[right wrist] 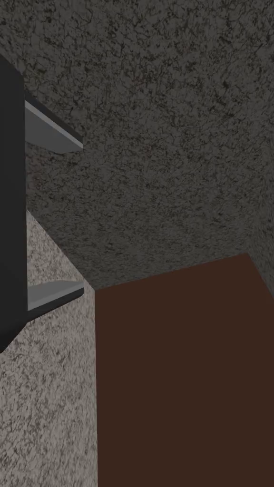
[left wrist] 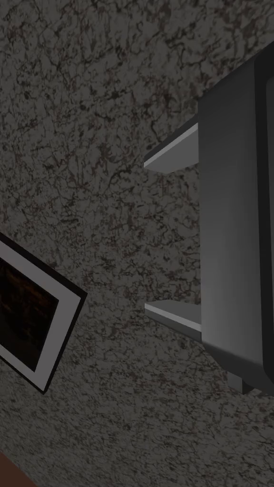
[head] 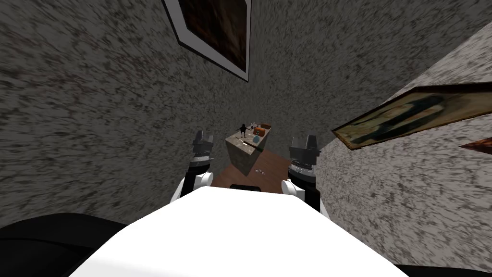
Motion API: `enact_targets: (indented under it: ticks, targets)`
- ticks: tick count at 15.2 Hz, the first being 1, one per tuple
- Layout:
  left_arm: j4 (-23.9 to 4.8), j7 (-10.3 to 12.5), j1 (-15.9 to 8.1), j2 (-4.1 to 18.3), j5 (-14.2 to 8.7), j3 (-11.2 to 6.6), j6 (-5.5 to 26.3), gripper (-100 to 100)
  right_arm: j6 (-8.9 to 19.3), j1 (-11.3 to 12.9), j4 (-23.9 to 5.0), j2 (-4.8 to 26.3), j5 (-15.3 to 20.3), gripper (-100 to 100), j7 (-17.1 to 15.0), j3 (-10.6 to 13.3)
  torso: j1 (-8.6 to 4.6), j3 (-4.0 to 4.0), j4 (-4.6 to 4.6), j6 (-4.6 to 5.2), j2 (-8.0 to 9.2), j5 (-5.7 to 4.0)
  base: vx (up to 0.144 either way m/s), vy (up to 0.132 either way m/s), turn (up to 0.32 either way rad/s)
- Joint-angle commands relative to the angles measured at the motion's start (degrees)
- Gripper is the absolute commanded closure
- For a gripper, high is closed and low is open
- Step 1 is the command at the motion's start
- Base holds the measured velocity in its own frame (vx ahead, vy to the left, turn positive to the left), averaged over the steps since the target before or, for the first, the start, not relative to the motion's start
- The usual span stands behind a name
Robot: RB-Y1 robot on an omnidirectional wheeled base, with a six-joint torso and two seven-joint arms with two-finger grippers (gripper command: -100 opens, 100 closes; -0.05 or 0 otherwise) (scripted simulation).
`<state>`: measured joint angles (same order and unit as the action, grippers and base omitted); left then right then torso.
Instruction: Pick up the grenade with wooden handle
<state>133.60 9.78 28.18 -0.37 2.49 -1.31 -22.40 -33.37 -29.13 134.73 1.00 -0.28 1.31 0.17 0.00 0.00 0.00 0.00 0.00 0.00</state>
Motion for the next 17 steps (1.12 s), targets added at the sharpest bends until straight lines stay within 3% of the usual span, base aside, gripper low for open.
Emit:
enact_targets:
  ticks: [1, 9, 14, 16, 17]
  targets:
    - [0.0, 0.0, 0.0, 0.0, 0.0, 0.0, 0.0, 0, 0.35, -0.47, -0.35, 2.11, -0.11, -100, -0.28, 0.3, 0.0, 0.0, 0.0, 0.0, 0.0, 0.0, -0.006, -0.002, 0.075]
    - [0.0, 0.0, -0.01, 0.0, 0.0, 0.0, 0.0, 0, 2.45, -3.27, -2.41, 10.34, -0.78, -100, -1.92, 2.08, -0.11, 0.06, 0.02, -0.05, 0.11, -0.02, -0.023, -0.019, 0.175]
    - [0.0, 0.0, -0.01, 0.0, 0.0, 0.0, 0.0, 0, 5.1, -6.75, -4.94, 17.13, -1.61, -100, -3.92, 4.28, -0.16, 0.08, 0.03, -0.03, 0.14, -0.03, -0.036, -0.027, 0.255]
    - [0.0, 0.0, -0.01, 0.0, 0.0, 0.0, 0.0, 0, 5.1, -6.75, -4.94, 18.64, -1.61, -100, -3.92, 4.28, -0.17, 0.1, 0.04, -0.03, 0.17, -0.04, -0.037, -0.026, 0.146]
    - [0.0, 0.0, 0.0, 0.0, 0.0, 0.0, 0.0, 0, 6.16, -8.12, -5.93, 20.57, -1.94, -100, -4.7, 5.14, -0.16, 0.08, 0.03, 0.0, 0.14, -0.04, -0.027, -0.017, 0.251]
